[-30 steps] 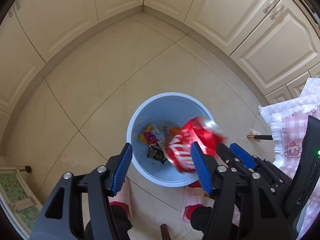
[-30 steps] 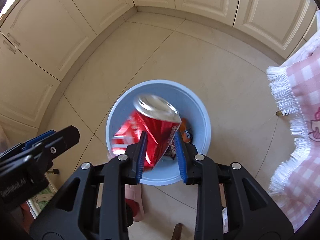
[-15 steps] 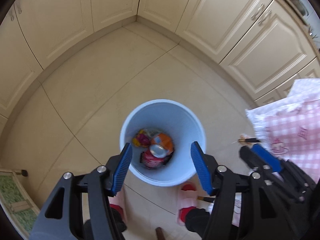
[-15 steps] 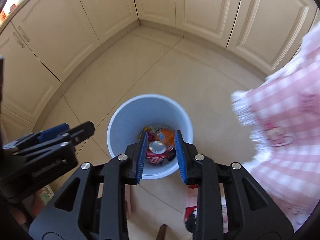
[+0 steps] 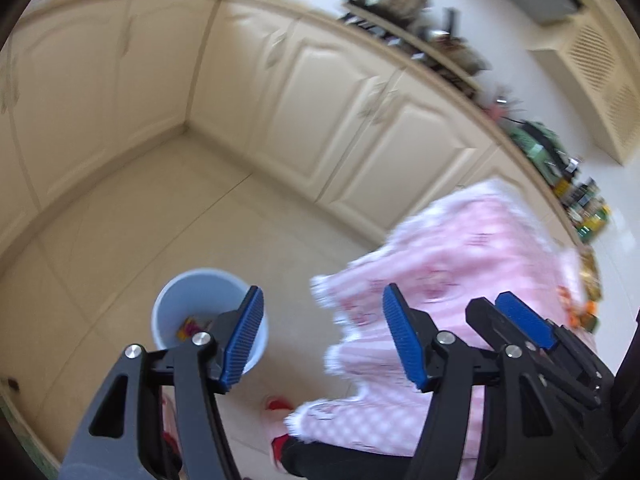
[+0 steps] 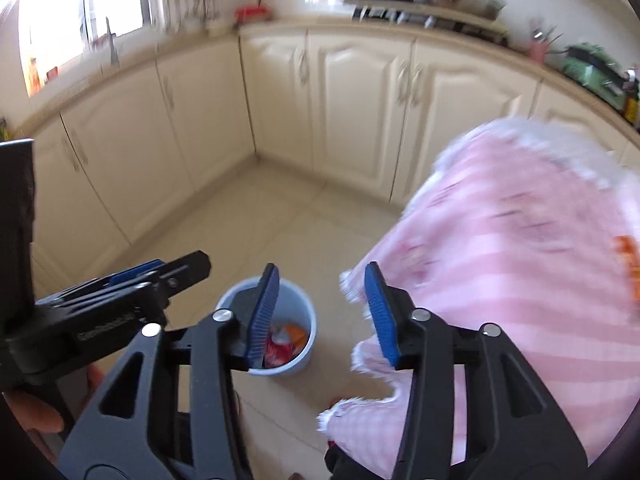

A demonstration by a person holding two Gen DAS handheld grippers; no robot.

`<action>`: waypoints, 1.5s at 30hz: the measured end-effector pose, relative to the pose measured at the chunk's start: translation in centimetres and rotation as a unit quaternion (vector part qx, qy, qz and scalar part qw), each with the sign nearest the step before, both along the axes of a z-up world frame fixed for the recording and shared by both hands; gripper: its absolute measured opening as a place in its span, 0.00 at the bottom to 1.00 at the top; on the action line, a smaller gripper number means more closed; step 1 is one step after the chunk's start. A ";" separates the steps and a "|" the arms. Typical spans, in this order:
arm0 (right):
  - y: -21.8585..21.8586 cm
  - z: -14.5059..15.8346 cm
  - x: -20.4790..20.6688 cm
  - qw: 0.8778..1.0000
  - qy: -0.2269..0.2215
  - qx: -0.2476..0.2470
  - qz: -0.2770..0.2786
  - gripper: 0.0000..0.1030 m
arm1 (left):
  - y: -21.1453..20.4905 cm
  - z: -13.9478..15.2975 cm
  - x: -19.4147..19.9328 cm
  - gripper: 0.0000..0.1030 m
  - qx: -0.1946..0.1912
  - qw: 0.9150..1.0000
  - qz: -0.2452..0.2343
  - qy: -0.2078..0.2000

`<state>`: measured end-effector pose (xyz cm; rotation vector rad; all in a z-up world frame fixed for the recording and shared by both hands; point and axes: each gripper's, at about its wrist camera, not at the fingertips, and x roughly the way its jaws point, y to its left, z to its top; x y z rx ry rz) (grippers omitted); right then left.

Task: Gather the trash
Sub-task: 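Return to the table and grasp the tangerine stem with the right gripper, then grasp the dried orange slice with the left gripper while the right holds the tangerine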

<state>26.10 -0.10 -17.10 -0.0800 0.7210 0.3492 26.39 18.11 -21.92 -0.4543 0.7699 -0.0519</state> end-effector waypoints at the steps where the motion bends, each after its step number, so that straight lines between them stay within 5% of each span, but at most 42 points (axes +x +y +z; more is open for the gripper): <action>1: -1.7 1.1 -0.8 1.000 -0.011 0.003 -0.011 0.43 | -1.2 1.2 -0.2 0.61 0.004 1.000 -0.011 -0.010; 6: -9.8 4.9 -3.7 0.996 -0.049 0.019 -0.069 0.44 | -9.0 5.7 -0.8 0.63 0.033 0.994 -0.092 -0.043; 12: -19.3 7.2 -4.7 0.985 -0.073 0.016 -0.154 0.48 | -17.6 8.6 -1.4 0.63 0.074 0.978 -0.185 -0.063; 19: -29.0 5.7 -1.5 0.976 -0.016 -0.002 -0.217 0.51 | -22.7 8.8 -0.4 0.63 0.095 0.971 -0.213 -0.050; 27: -29.1 3.7 2.7 0.985 0.029 0.002 -0.169 0.51 | -25.1 9.1 1.3 0.63 0.127 0.968 -0.215 -0.033; 31: -30.5 2.6 4.3 0.987 0.059 0.053 -0.143 0.29 | -25.7 8.9 1.8 0.63 0.126 0.968 -0.216 -0.025; 34: -31.2 2.8 3.4 0.987 0.046 0.050 -0.148 0.12 | -26.4 8.5 2.2 0.63 0.130 0.967 -0.220 -0.020; 45: -35.6 4.7 -3.2 0.974 -0.029 0.070 -0.215 0.12 | -31.8 6.5 3.7 0.63 0.143 0.954 -0.264 -0.008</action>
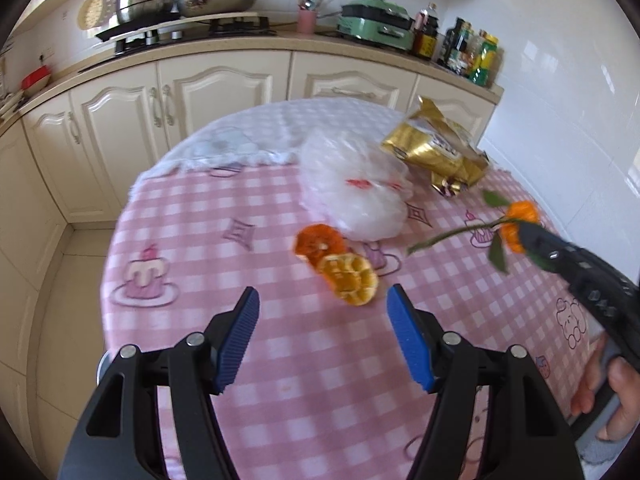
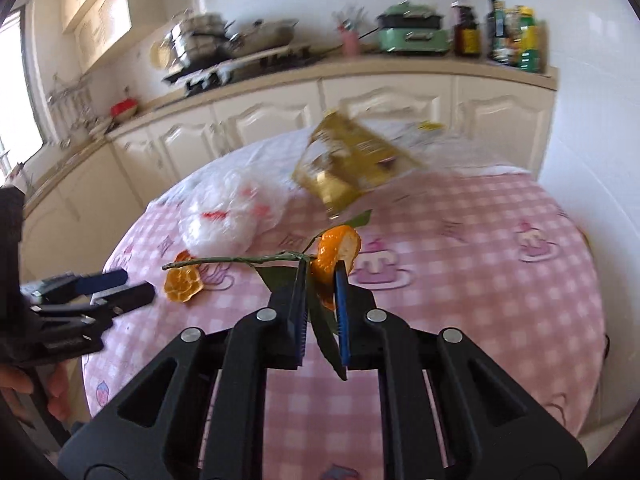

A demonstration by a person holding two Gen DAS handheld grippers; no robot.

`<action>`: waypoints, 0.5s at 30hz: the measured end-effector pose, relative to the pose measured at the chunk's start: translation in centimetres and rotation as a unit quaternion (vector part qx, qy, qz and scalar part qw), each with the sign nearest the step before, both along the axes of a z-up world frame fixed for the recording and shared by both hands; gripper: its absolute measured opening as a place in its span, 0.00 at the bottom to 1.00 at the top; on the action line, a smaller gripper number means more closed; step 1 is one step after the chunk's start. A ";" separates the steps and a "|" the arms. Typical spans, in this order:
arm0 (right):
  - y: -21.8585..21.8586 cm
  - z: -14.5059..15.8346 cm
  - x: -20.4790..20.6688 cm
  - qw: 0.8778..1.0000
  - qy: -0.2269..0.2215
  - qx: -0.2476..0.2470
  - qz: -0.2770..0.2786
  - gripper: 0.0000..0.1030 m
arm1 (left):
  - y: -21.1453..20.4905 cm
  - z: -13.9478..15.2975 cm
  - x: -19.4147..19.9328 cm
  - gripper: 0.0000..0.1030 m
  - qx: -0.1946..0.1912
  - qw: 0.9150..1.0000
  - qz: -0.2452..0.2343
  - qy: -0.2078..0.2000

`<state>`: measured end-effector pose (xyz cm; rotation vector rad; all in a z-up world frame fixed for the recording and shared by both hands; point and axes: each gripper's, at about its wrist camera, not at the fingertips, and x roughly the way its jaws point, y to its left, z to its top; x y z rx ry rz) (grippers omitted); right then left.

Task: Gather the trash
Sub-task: 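Grasp the dried orange slice with the left gripper while the right holds the tangerine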

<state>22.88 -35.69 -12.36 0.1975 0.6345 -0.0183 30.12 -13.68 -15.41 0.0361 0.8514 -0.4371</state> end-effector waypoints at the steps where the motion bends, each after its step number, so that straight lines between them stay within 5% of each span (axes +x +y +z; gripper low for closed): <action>1: -0.1 0.0 -0.2 1.000 -0.003 -0.004 -0.011 0.12 | -0.6 -0.2 0.2 0.63 0.005 1.000 -0.004 0.000; 8: -0.9 -0.1 0.7 0.999 -0.003 0.023 -0.023 0.12 | -3.7 -1.7 2.0 0.62 0.051 0.999 -0.008 0.011; 10: -0.8 -0.2 1.0 0.999 -0.003 0.028 -0.023 0.12 | -4.1 -1.8 1.9 0.42 0.072 0.997 -0.003 -0.002; 15: -0.1 -0.1 0.9 0.999 -0.008 0.031 -0.022 0.12 | -3.5 -1.7 1.5 0.38 0.064 0.998 -0.009 -0.009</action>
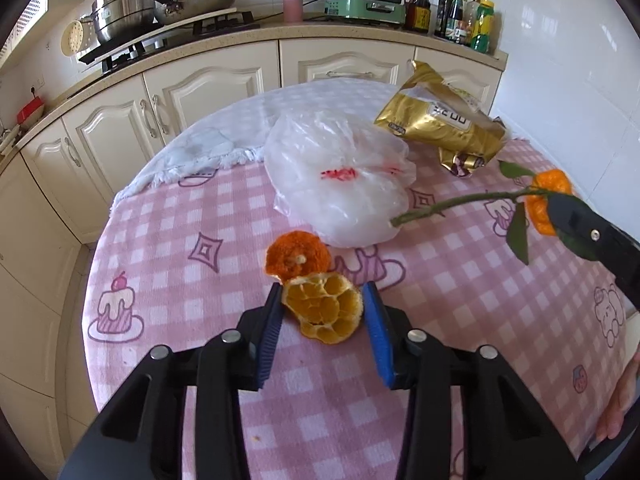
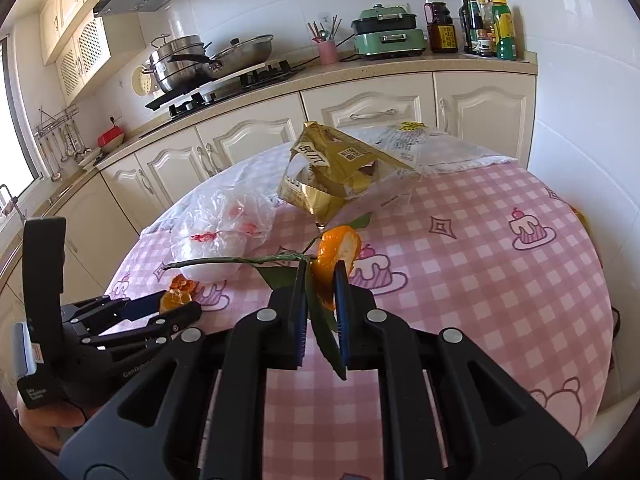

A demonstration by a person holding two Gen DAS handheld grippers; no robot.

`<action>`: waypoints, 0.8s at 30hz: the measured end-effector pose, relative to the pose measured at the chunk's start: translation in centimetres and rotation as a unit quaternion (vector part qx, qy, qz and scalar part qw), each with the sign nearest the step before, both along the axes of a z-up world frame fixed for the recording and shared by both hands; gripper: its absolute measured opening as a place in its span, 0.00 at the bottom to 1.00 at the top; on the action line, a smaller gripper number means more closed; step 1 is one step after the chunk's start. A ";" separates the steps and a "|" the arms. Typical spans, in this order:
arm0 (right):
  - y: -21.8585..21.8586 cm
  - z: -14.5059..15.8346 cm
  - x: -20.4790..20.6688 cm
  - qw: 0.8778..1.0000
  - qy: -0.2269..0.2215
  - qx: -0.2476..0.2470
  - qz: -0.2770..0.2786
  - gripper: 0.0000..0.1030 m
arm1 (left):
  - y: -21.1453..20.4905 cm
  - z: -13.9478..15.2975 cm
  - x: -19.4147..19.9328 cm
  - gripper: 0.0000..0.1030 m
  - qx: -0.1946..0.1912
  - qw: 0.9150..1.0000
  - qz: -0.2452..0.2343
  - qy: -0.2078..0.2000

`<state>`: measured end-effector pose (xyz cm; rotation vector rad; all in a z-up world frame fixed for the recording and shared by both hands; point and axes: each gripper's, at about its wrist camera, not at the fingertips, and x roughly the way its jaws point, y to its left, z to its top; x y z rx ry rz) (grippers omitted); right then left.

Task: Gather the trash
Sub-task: 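Grasp the dried orange slice with the left gripper while the right holds the tangerine, then carry the orange slice and tangerine over the blue bin and open both grippers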

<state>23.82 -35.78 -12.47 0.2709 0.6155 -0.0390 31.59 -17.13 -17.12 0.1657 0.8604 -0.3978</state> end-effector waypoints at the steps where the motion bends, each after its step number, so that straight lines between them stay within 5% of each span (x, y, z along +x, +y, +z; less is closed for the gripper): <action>1: 0.1 0.1 0.0 1.000 -0.002 0.000 0.001 0.12 | 0.3 0.1 -0.2 0.38 -0.007 1.000 0.000 0.000; 11: 5.3 1.7 -0.2 0.999 -0.019 -0.009 0.035 0.12 | 6.8 2.8 -3.0 0.37 -0.076 0.996 0.025 -0.032; 24: 24.7 1.6 2.2 0.982 -0.023 -0.040 0.185 0.12 | 25.3 2.4 -5.4 0.37 -0.124 0.976 0.171 -0.055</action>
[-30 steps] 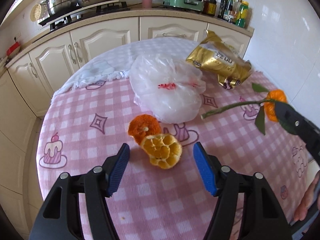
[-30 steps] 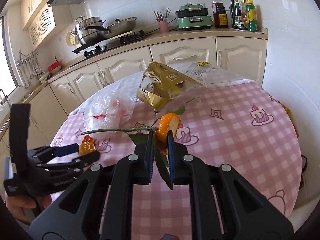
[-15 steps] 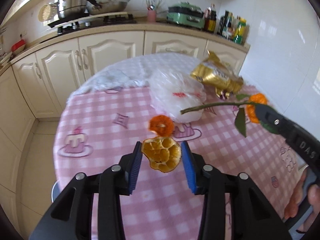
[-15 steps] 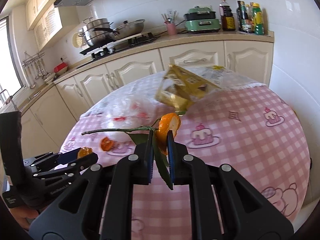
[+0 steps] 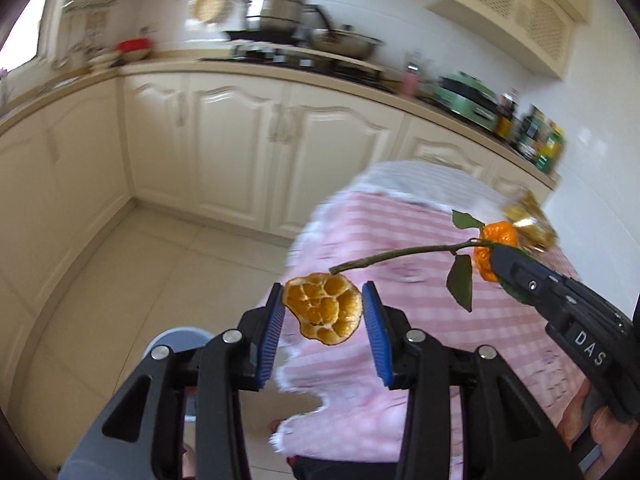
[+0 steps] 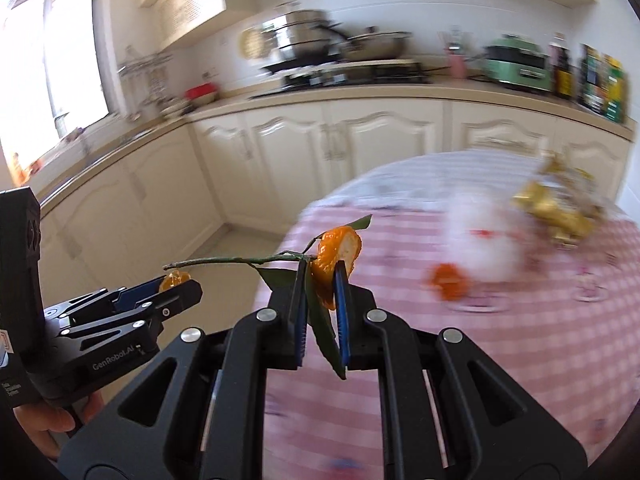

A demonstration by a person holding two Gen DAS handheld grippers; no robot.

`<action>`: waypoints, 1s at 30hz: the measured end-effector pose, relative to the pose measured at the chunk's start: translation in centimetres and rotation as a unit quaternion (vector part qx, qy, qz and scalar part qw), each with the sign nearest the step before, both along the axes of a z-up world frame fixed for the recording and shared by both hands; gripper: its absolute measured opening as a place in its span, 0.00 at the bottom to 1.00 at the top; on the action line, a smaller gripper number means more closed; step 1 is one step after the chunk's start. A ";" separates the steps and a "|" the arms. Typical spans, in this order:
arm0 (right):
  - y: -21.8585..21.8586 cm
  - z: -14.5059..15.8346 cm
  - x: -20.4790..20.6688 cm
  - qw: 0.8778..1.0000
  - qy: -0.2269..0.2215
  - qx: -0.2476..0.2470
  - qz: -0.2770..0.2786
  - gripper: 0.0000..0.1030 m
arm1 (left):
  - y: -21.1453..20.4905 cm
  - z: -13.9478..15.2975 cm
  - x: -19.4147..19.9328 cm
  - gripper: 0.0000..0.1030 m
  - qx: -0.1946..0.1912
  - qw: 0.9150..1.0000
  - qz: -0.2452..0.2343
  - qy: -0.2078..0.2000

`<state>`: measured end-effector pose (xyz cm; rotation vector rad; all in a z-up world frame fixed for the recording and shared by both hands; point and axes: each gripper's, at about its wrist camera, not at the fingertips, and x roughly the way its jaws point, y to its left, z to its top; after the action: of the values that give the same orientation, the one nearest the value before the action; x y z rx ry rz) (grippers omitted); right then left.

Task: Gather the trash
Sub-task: 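Carry the orange slice and tangerine over the blue bin and open both grippers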

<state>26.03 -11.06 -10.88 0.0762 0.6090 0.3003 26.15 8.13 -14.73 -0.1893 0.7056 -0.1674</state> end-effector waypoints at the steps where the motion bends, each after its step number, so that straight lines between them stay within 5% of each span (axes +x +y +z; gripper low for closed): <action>1: 1.7 -0.4 0.3 1.000 0.003 -0.003 0.013 0.12 | 1.6 -0.5 -0.1 0.37 -0.002 1.000 0.013 0.004; 12: 16.0 -9.4 4.7 0.989 0.092 -0.045 0.108 0.12 | 14.3 -10.8 1.0 0.37 -0.039 0.986 0.122 0.102; 19: 19.6 -17.0 8.2 0.980 0.163 -0.046 0.107 0.12 | 17.5 -17.9 4.5 0.37 -0.061 0.976 0.132 0.165; 25: 20.6 -21.6 11.0 0.973 0.211 -0.025 0.095 0.12 | 19.4 -21.6 7.4 0.39 -0.082 0.971 0.134 0.177; 27: 20.9 -22.8 11.4 0.971 0.222 -0.021 0.092 0.12 | 20.1 -22.8 7.7 0.56 -0.089 0.969 0.140 0.182; 30: 20.7 -24.0 12.4 0.967 0.236 -0.020 0.092 0.12 | 20.9 -24.6 7.7 0.60 -0.106 0.965 0.146 0.189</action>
<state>38.43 9.66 -34.85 0.0533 1.0990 0.4549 33.89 29.01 -39.31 -0.5364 1.0300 0.0807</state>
